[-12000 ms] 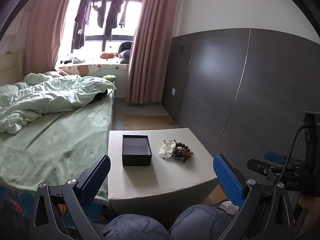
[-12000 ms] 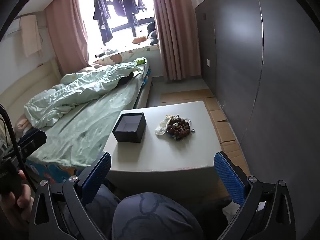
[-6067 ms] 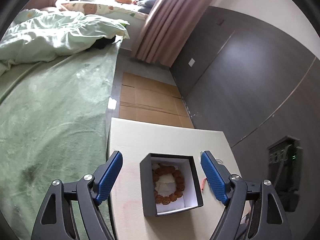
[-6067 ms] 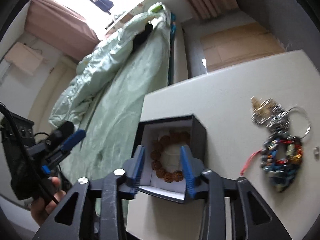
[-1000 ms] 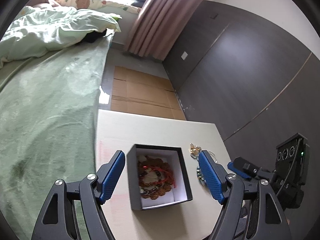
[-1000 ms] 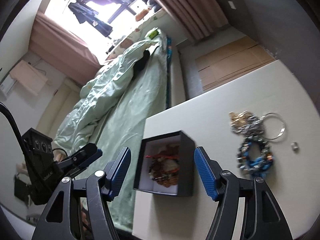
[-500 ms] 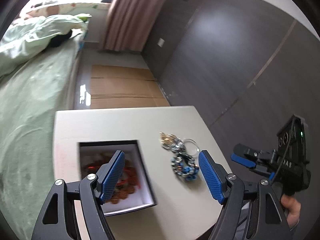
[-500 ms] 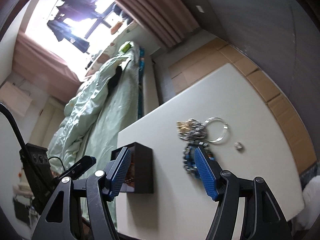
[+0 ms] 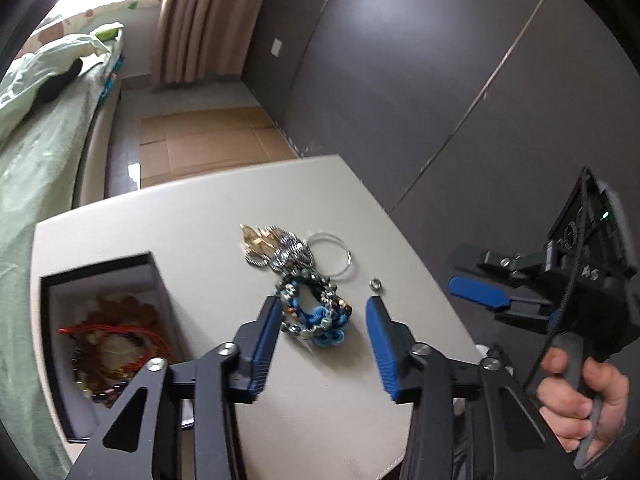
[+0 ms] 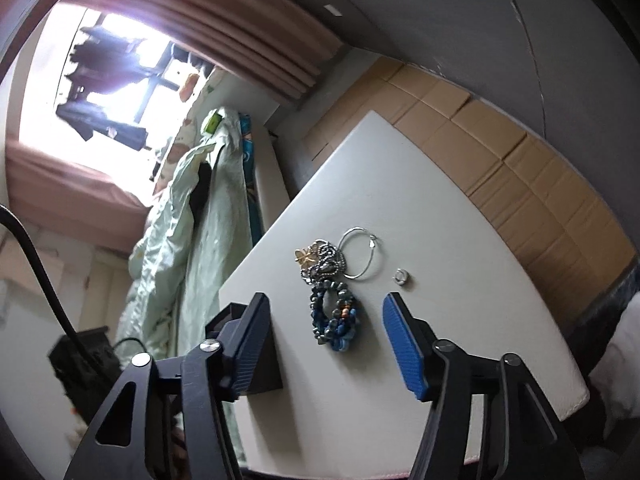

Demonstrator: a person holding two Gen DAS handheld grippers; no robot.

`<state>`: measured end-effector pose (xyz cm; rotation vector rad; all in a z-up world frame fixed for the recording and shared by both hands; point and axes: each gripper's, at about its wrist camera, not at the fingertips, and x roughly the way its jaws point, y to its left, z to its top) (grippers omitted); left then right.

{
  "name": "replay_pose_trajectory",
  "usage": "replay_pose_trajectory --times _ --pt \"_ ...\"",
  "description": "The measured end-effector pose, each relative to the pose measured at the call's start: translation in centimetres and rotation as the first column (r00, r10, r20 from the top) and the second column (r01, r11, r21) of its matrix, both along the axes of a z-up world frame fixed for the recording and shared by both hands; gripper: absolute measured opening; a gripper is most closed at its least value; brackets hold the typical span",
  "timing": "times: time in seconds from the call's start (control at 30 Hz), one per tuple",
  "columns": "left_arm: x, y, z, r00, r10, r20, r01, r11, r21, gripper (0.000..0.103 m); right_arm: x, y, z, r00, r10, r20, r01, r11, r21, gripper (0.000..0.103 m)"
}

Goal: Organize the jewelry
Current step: 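Grasp the blue beaded bracelet with the left gripper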

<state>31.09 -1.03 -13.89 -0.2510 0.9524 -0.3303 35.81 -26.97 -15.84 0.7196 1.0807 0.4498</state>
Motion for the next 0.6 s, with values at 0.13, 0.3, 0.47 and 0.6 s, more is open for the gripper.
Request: replay_pose_trajectory --times 0.13,0.3,0.47,0.6 --pt "0.7 -2.0 -1.3 0.999 -0.030 -0.019 0.031 0.999 0.042 0.034 0.0 -0.7 -0.4 1.000 -0.013 -0.021 0.013 1.000 0.022 0.055" --pt "1.4 -3.9 -2.9 0.998 -0.057 -0.036 0.060 0.994 0.087 0.027 0.1 -1.7 -0.7 0.999 -0.027 -0.032 0.028 0.999 0.041 0.054" --pt "2.5 -4.6 -4.1 0.998 -0.045 -0.050 0.050 0.993 0.103 0.021 0.4 -2.6 -1.1 0.998 -0.042 -0.041 0.045 0.997 0.061 0.054" --pt "3.3 -4.8 -5.2 0.996 -0.033 -0.077 0.041 0.994 0.102 0.018 0.6 -3.2 -1.5 0.997 -0.052 -0.050 0.056 0.995 0.078 0.054"
